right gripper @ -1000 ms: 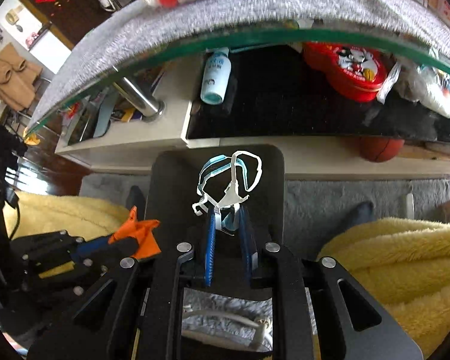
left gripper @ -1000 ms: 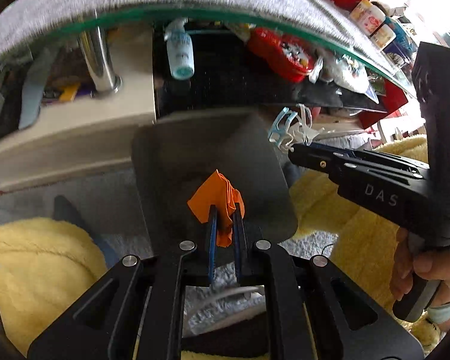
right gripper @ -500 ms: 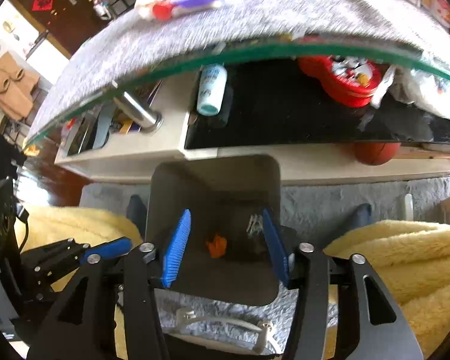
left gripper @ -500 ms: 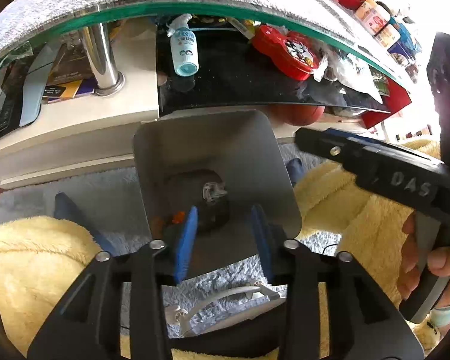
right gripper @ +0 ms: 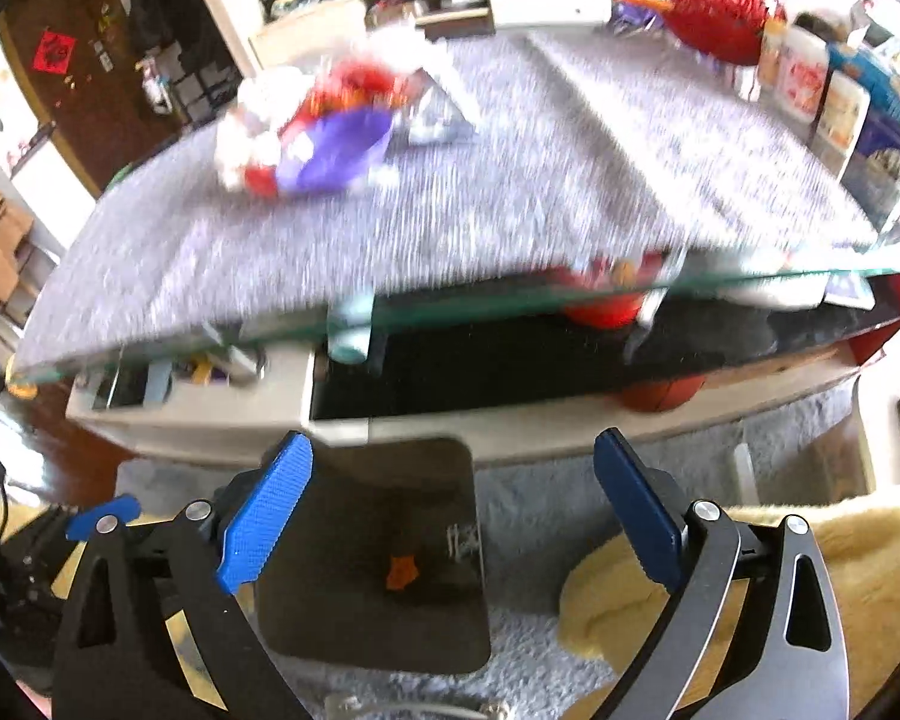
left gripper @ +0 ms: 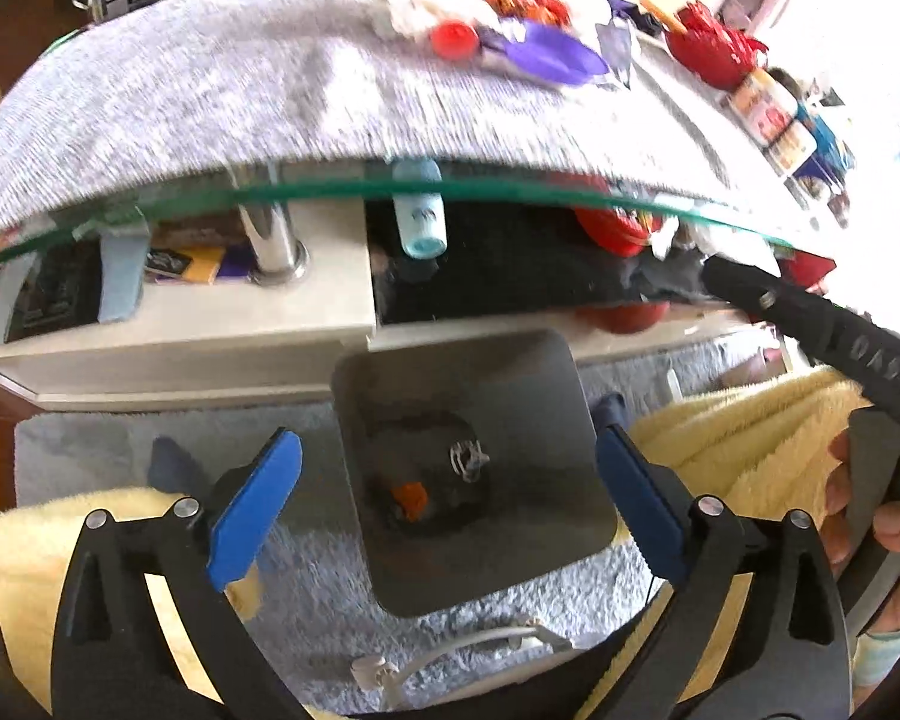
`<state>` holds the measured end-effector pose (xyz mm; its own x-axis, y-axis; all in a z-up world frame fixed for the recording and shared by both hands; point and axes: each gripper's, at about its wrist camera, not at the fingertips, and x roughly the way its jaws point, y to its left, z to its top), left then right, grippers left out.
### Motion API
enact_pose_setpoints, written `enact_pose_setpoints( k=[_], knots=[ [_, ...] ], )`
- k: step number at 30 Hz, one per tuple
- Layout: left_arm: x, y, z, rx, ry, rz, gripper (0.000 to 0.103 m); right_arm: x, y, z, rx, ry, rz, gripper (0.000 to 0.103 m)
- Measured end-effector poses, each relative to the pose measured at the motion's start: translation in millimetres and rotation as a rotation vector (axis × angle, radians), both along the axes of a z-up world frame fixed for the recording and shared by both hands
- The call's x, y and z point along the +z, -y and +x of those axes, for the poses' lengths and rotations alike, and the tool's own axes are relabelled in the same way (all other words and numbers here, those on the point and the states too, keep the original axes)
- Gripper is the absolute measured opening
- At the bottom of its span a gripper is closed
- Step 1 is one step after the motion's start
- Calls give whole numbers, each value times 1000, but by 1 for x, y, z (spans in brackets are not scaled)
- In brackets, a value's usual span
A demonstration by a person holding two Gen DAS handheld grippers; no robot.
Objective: Collect trash
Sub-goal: 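Raise both empty tools back over the trash pile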
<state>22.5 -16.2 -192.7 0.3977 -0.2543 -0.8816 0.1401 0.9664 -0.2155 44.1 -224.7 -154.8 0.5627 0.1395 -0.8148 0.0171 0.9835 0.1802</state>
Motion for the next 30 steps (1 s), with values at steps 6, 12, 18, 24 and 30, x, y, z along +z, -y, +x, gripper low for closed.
enact_pose_setpoints(
  k=[6,12,18,24,30],
  knots=[
    [29,-5,18,20,86,31,95,33,4,13,-42,97,-47,99],
    [57,-9,37,31,155,40,95,44,2,34,-27,113,-45,99],
    [68,-12,50,48,187,33,95,44,0,50,-5,95,-43,99],
    [70,-11,65,55,203,20,95,44,3,72,6,80,-30,99],
    [67,-8,87,39,205,24,95,39,4,95,26,56,-10,99]
  ],
)
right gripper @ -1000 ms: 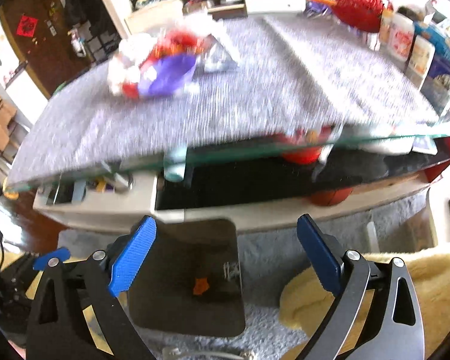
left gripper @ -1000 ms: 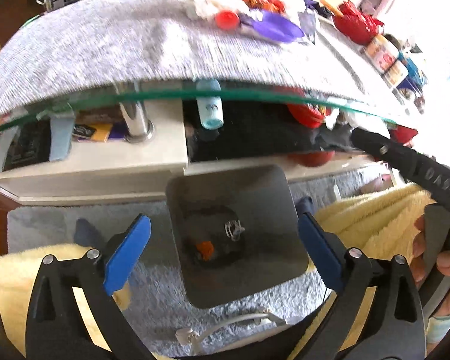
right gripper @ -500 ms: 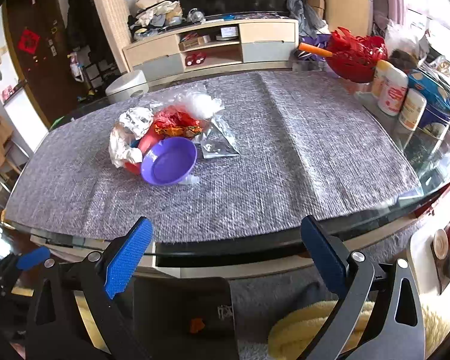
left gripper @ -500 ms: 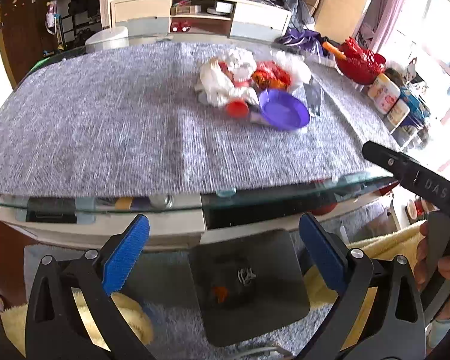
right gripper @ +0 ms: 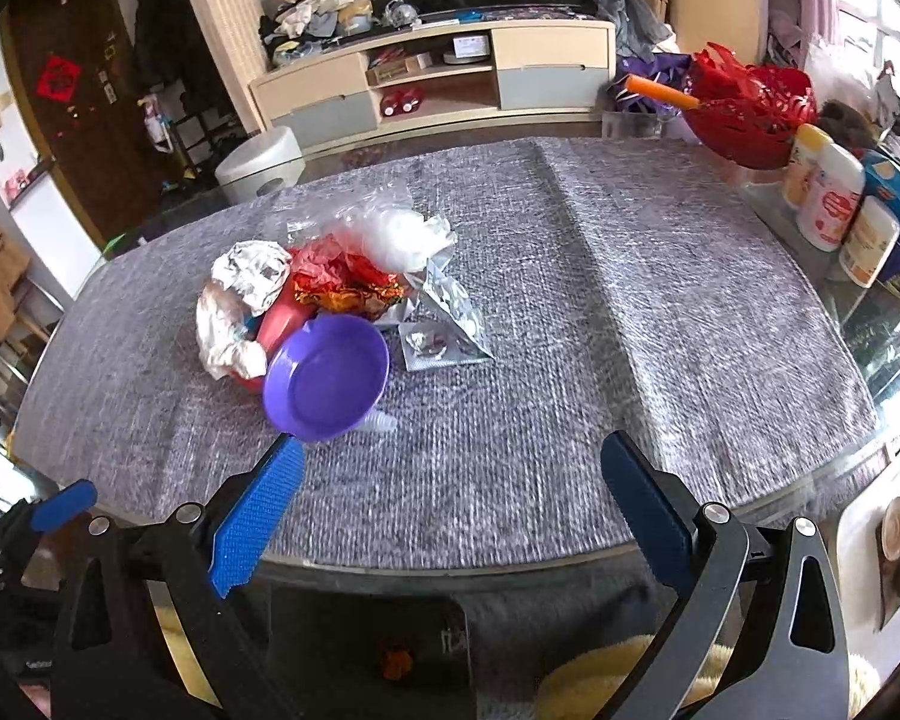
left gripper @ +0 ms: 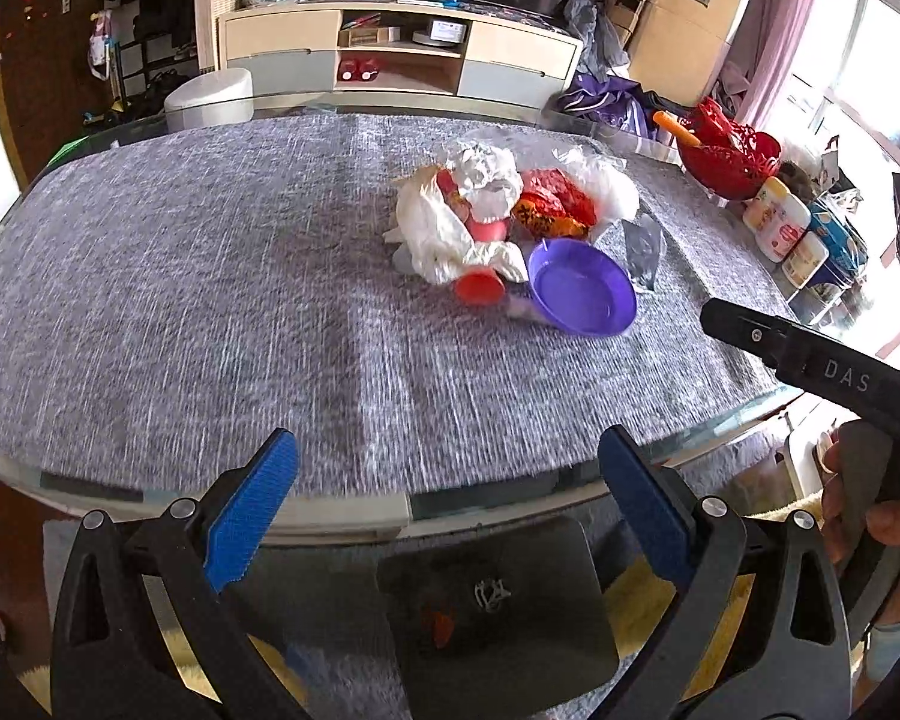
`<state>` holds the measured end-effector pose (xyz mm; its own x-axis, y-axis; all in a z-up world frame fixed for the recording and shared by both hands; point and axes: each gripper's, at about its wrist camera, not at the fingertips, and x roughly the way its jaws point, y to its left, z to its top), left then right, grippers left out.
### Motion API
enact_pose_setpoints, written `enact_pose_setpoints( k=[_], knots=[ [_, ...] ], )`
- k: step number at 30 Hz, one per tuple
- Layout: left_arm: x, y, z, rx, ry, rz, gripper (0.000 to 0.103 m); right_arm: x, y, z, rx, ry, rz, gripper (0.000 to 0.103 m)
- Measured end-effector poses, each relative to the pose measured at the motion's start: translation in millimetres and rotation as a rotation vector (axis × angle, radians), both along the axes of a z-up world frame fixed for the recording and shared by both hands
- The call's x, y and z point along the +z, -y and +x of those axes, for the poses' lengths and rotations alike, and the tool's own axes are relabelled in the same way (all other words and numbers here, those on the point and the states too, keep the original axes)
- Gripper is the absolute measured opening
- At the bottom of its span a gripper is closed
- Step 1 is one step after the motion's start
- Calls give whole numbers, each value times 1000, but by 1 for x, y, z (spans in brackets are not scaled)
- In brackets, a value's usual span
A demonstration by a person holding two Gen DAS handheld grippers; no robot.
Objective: Collect trash
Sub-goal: 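Raise both empty tools back over the trash pile, then grasp the purple plastic plate with the right tool while the left tool grasps the white tissue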
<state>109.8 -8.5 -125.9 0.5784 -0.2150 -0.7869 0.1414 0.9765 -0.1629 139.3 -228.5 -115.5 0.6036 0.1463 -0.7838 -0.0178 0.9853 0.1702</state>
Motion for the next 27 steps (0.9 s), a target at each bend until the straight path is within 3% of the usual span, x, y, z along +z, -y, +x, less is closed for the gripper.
enact_pose_setpoints(
  k=[5,7,9,12,18,25,27],
  knots=[
    [0,-3,20,9,5,17,95,-9,-7,17,45,-23,48,98],
    [1,-3,27,10,7,21,95,-13,-11,23,61,-36,64,93],
    [2,-3,35,10,8,29,95,-19,-12,29,72,-55,91,79],
    [5,-3,48,11,12,34,95,-30,-12,40,78,-91,127,68],
    [11,-1,72,13,28,40,95,-43,-16,53,91,-128,165,57],
    [5,8,106,-2,10,25,90,-46,-18,60,112,-130,169,53],
    [-3,11,116,-8,-15,22,85,-46,-17,61,120,-135,191,41]
  ],
)
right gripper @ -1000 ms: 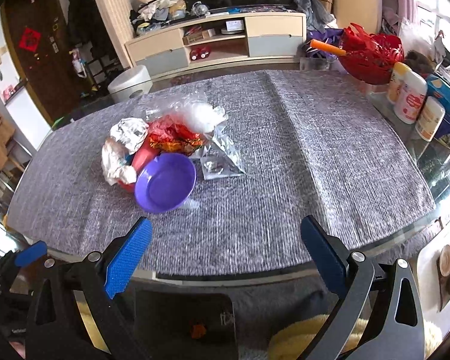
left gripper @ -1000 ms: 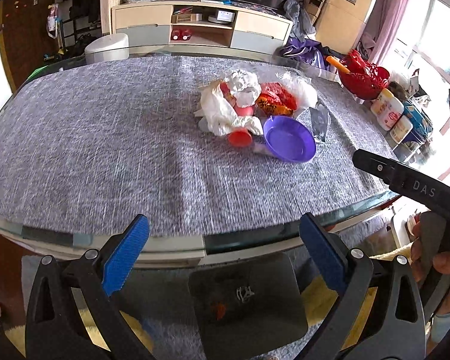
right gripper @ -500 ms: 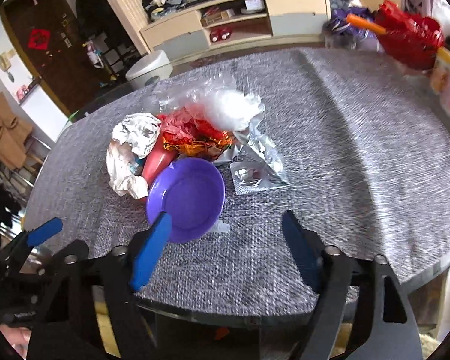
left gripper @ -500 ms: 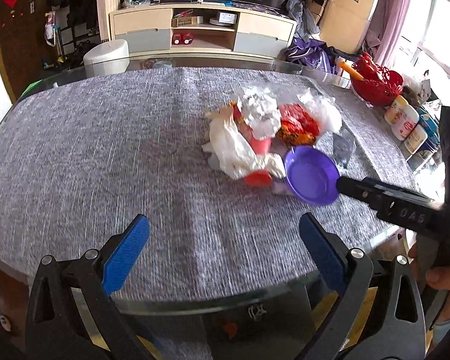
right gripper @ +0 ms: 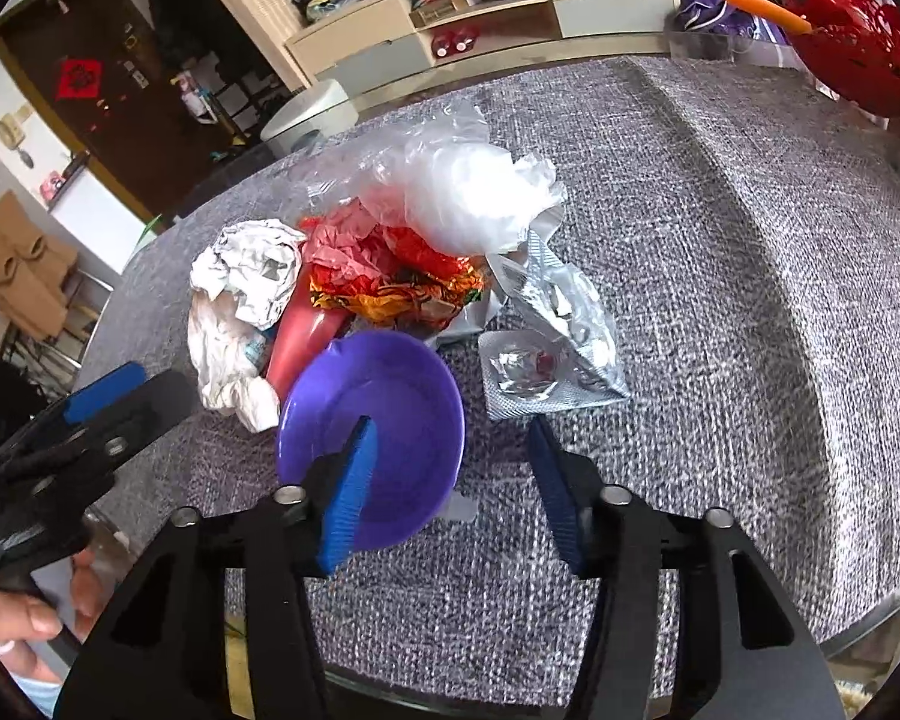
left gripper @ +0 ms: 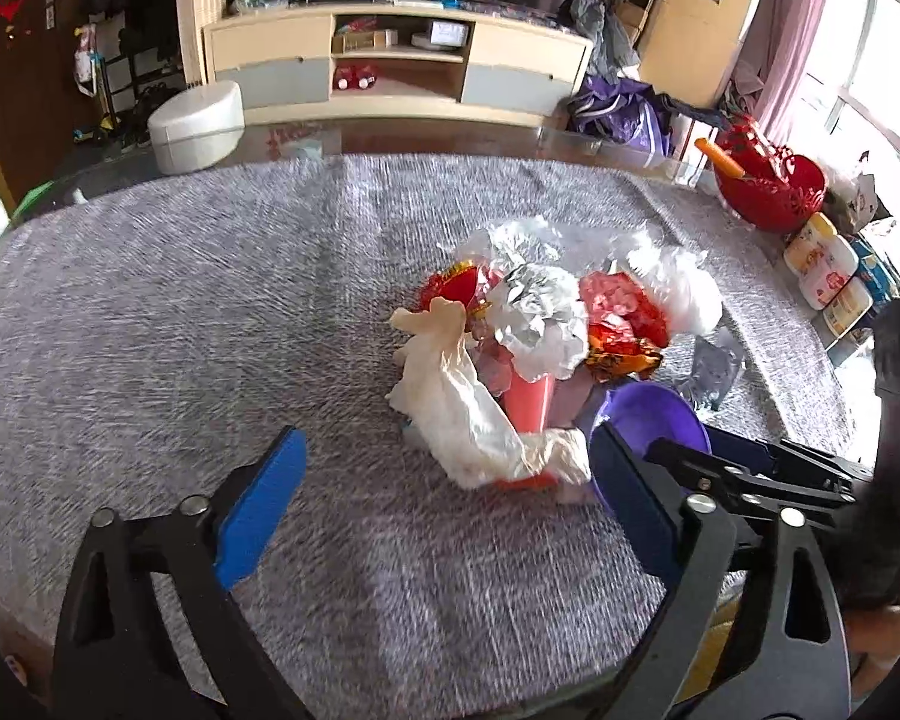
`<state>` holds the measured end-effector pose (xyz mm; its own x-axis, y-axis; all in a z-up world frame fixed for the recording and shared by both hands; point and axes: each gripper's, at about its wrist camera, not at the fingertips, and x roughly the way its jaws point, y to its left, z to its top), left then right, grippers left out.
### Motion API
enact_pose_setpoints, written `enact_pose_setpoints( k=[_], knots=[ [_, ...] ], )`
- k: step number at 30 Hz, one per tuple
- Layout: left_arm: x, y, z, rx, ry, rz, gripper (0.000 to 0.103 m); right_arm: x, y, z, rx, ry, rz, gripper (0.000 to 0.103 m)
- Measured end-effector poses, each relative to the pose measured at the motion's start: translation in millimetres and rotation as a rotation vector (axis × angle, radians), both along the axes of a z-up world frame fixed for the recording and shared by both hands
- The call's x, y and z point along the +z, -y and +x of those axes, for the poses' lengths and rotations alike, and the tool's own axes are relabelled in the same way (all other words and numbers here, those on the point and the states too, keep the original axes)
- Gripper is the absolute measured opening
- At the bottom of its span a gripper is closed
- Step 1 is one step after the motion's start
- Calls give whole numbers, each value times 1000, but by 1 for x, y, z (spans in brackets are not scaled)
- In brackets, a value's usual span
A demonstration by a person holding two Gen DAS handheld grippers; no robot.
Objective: Collect trash
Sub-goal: 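Grasp the purple plastic plate with the right tool while the left tool grasps the white tissue, then carry the tissue and the purple plate down toward the grey bin with both tools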
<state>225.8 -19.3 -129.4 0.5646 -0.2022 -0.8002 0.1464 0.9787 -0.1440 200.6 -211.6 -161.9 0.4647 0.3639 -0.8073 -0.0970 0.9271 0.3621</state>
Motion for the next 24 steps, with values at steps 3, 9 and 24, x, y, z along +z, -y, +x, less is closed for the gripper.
enact_pose_setpoints(
  k=[3,9,24],
  knots=[
    [-13,2,9,-8,-41,-8,70,1,0,1,13,-1,18,27],
    [-20,5,12,-32,-58,-23,39,9,-1,-3,24,21,11,15],
    [26,-15,-40,3,34,-26,5,50,6,-40,-3,127,-74,8]
  ],
)
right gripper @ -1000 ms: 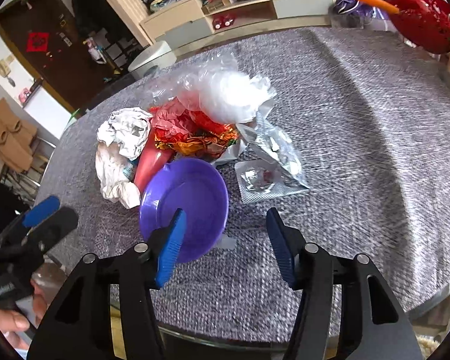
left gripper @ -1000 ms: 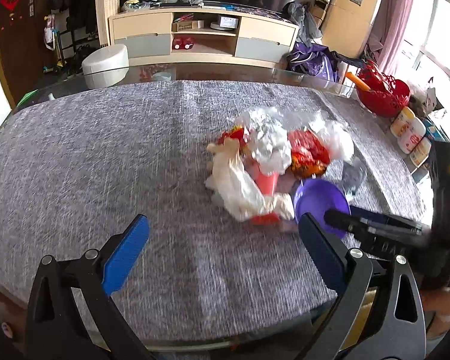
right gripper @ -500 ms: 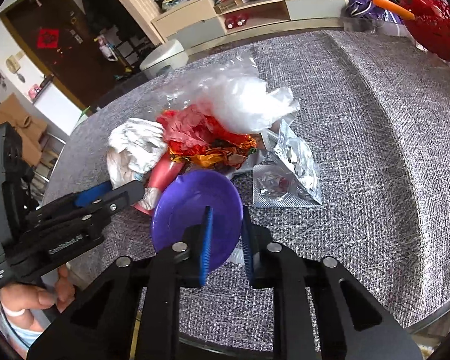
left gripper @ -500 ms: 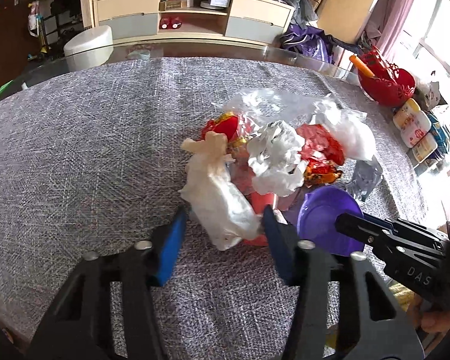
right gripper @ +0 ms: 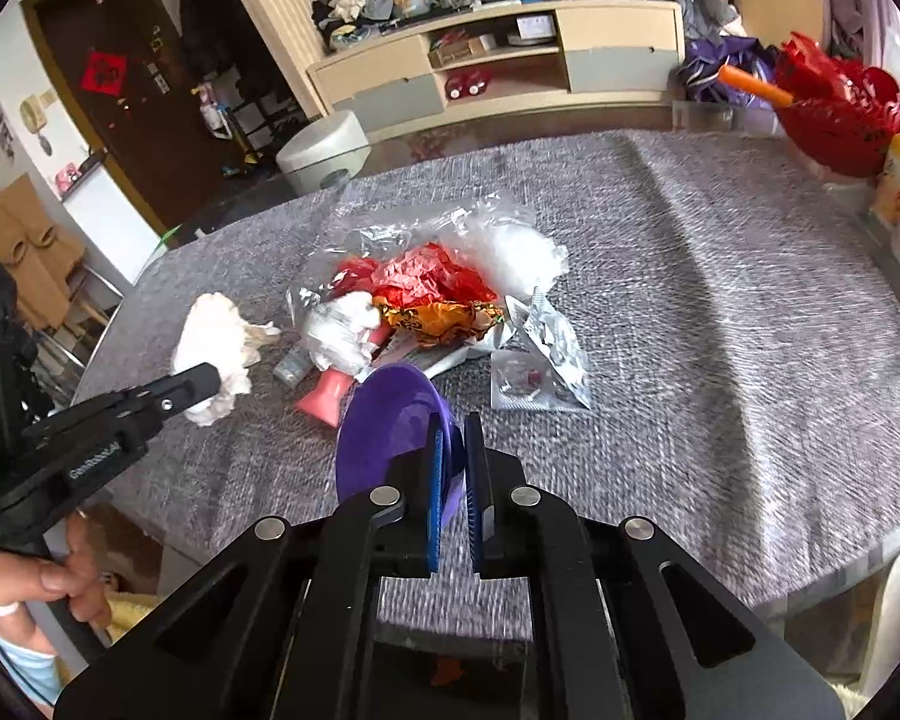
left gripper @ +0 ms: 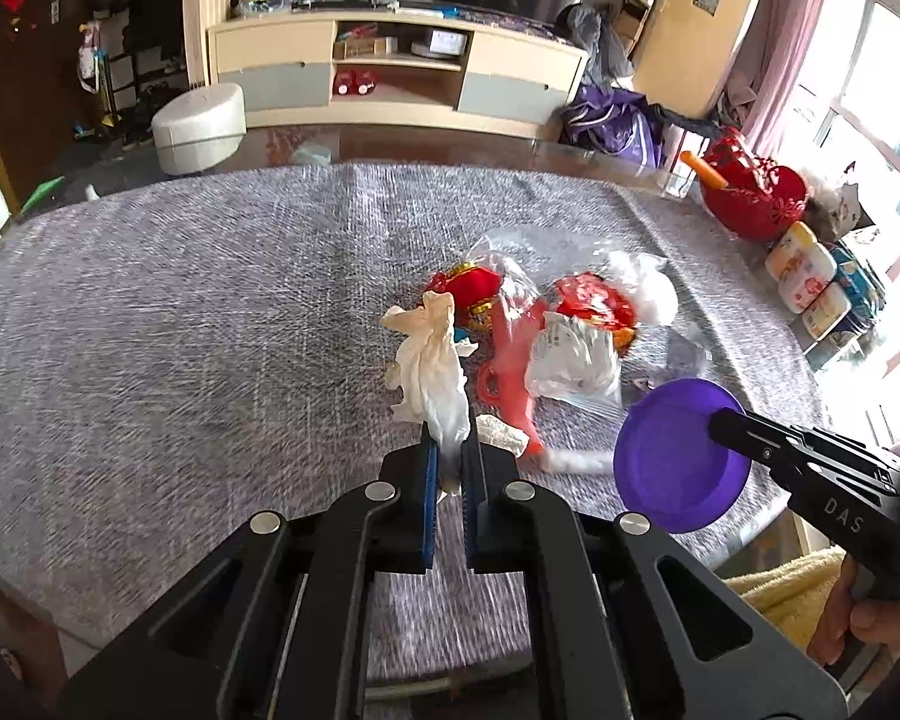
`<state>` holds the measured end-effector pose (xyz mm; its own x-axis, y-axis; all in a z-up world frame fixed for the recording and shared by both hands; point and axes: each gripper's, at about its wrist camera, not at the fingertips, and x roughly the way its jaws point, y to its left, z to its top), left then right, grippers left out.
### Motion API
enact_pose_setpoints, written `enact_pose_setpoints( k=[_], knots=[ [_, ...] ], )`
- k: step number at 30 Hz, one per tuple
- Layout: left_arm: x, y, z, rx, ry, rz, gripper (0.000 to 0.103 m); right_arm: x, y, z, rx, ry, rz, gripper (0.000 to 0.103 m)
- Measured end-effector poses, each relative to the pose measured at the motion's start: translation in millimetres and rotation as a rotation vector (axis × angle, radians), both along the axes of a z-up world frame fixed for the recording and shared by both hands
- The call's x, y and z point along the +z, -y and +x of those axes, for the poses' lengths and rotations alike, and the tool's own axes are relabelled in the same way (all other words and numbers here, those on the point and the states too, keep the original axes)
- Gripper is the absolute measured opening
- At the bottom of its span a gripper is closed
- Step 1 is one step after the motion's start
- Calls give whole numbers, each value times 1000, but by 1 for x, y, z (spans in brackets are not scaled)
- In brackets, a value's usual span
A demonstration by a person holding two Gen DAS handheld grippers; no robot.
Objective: Collect trash
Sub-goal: 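Carry the tissue and the purple plate down toward the grey bin with both tools, then open the left tool to drop the tissue while the right tool drops the plate into the bin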
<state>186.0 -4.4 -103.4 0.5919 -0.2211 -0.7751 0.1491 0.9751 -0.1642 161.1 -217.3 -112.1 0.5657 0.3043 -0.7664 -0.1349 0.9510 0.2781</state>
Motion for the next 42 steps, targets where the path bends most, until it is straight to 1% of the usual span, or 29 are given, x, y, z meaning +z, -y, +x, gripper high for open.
enact_pose_setpoints(
  k=[5,9,14,18,21,24,32,37,42],
  knots=[
    [12,-1,-33,-2,23,-7,5,10,0,-22,-7,25,-15,8],
    [14,1,-57,-14,17,-11,5,14,0,-43,-5,32,-18,8],
    [10,8,-91,-45,8,-23,5,19,-4,-66,9,43,-37,8],
    [-1,16,-120,-73,-15,-22,5,15,-7,-86,24,38,-43,8],
    [-13,20,-137,-85,-40,-24,5,6,-10,-101,34,23,-52,8],
    [-28,21,-153,-85,-73,-24,5,-9,-13,-116,44,-5,-61,8],
    [-74,27,-183,-106,-178,-24,5,-57,-23,-140,59,-100,-88,8],
    [-98,28,-189,-102,-240,-28,5,-81,-27,-145,66,-149,-101,8],
    [-114,30,-192,-105,-280,-21,5,-102,-31,-146,68,-197,-111,8]
  ],
)
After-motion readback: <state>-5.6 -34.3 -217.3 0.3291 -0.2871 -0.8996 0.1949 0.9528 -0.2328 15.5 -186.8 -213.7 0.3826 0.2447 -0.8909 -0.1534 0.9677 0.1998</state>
